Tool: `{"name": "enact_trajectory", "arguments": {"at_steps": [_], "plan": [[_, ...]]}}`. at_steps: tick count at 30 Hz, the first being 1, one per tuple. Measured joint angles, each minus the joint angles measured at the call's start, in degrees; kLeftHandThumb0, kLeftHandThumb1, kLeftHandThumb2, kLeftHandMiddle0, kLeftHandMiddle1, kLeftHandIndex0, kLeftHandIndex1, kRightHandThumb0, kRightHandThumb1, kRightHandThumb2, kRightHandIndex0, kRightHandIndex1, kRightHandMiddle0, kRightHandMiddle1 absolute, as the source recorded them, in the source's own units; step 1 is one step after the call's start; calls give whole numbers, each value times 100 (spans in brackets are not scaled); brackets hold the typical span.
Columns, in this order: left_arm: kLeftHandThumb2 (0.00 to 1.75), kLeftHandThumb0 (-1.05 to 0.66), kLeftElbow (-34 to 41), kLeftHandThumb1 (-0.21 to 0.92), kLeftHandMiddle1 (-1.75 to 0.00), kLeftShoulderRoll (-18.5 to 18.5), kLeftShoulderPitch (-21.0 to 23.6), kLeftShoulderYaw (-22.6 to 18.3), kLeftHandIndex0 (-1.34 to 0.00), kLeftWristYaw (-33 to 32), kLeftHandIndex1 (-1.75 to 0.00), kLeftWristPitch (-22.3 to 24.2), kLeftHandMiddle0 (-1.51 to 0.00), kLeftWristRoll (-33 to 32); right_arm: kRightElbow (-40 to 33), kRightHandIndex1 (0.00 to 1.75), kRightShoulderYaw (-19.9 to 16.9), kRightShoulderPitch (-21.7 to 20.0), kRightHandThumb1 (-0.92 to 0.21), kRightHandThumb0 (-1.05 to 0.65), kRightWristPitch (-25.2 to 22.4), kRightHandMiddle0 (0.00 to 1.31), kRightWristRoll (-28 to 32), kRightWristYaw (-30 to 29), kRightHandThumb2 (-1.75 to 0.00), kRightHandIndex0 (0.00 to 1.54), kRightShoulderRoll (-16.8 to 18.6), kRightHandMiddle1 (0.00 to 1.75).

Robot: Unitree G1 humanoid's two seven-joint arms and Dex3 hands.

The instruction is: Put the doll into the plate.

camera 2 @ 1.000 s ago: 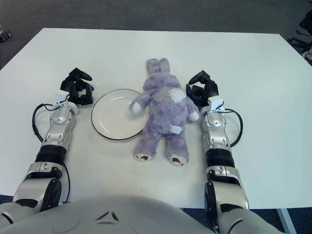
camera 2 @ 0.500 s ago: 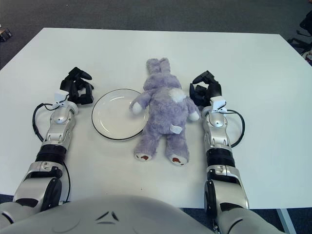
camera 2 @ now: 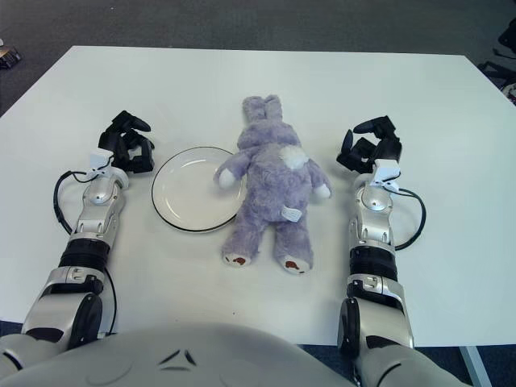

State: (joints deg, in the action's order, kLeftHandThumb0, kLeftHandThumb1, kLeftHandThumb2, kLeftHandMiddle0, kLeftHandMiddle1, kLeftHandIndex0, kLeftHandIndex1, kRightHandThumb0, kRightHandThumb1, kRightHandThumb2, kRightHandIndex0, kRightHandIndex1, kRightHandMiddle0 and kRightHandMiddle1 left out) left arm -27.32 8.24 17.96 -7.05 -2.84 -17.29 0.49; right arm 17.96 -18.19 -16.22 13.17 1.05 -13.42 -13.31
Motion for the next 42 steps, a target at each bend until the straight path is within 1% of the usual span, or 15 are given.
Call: {"name": "enact_trajectory", "arguments": {"at_steps": [2, 3, 7, 10, 15, 17, 20, 23, 27, 29, 30, 32, 35, 40, 42], "plan": [[146, -1, -11, 20, -175, -1, 7, 0, -58, -6, -174, 0, -59, 2, -210, 175, -32, 30, -42, -45, -38, 53, -60, -41, -118, 97, -63, 175], [145, -1, -23, 21, -175, 3, 11, -2, -57, -40, -175, 1, -58, 7, -623, 175, -98, 97, -45, -44, -41, 51, -315, -157, -115, 94, -321, 175], [143, -1, -29, 22, -175, 7, 24, 4, -56, -70, -175, 10, -57, 23, -1067, 175, -46, 295, -49, -43, -138, 47, -822, -226, -109, 89, -453, 175], [152, -1, -43, 13, -175, 13, 59, 6, -58, -82, -167, 20, -74, 29, -1676, 175, 19, 474, -53, -42, -310, 44, -1188, -104, -104, 84, -624, 175], [156, -2, -85, 8, -175, 15, 84, 14, -60, -102, -163, 20, -81, 31, -2401, 175, 22, 559, -58, -40, -598, 41, -1475, 284, -98, 76, -1043, 175], [151, -1, -96, 14, -175, 15, 89, 17, -58, -105, -169, 20, -70, 32, -2572, 175, 18, 591, -59, -40, -636, 40, -1577, 411, -97, 73, -1203, 175], [146, -1, -104, 19, -175, 14, 91, 20, -57, -113, -173, 20, -61, 32, -2728, 173, 18, 653, -43, -14, -629, 36, -1693, 557, -118, 64, -1358, 175], [154, -1, -103, 11, -175, 14, 91, 29, -60, -119, -165, 20, -76, 43, -2830, 171, 2, 732, -43, -5, -625, 33, -1753, 696, -118, 57, -1463, 175], [157, -2, -84, 8, -175, 11, 89, 46, -61, -123, -163, 27, -81, 53, -3081, 166, -95, 948, -51, -2, -759, 30, -1628, 1112, -107, 49, -1609, 175], [150, -1, -58, 15, -175, 8, 112, 48, -58, -122, -169, 28, -69, 51, -3381, 162, -174, 1121, -67, -1, -988, 23, -1546, 1365, -85, 38, -1665, 175], [147, -1, -42, 18, -175, 11, 123, 47, -57, -122, -171, 28, -64, 47, -3561, 158, -199, 1198, -75, -14, -1130, 22, -1521, 1475, -74, 28, -1671, 175], [144, -1, -30, 22, -175, 15, 122, 43, -55, -121, -173, 28, -60, 41, -3956, 151, -219, 1339, -83, -24, -1434, 21, -1507, 1649, -63, 19, -1670, 175], [142, -1, -50, 24, -175, 14, 113, 43, -54, -106, -174, 29, -57, 24, -4569, 139, -305, 1513, -89, -32, -1881, 20, -1257, 2134, -55, 12, -1744, 175], [140, -1, -96, 25, -175, 3, 111, 41, -54, -86, -175, 29, -55, 0, -4809, 130, -589, 1587, -92, -35, -2003, 19, -995, 2681, -52, 10, -2104, 175], [140, -1, -112, 25, -175, 1, 115, 36, -54, -85, -175, 29, -55, -3, -4816, 126, -677, 1601, -84, -56, -2034, 8, -970, 2776, -59, 10, -2195, 159]]}}
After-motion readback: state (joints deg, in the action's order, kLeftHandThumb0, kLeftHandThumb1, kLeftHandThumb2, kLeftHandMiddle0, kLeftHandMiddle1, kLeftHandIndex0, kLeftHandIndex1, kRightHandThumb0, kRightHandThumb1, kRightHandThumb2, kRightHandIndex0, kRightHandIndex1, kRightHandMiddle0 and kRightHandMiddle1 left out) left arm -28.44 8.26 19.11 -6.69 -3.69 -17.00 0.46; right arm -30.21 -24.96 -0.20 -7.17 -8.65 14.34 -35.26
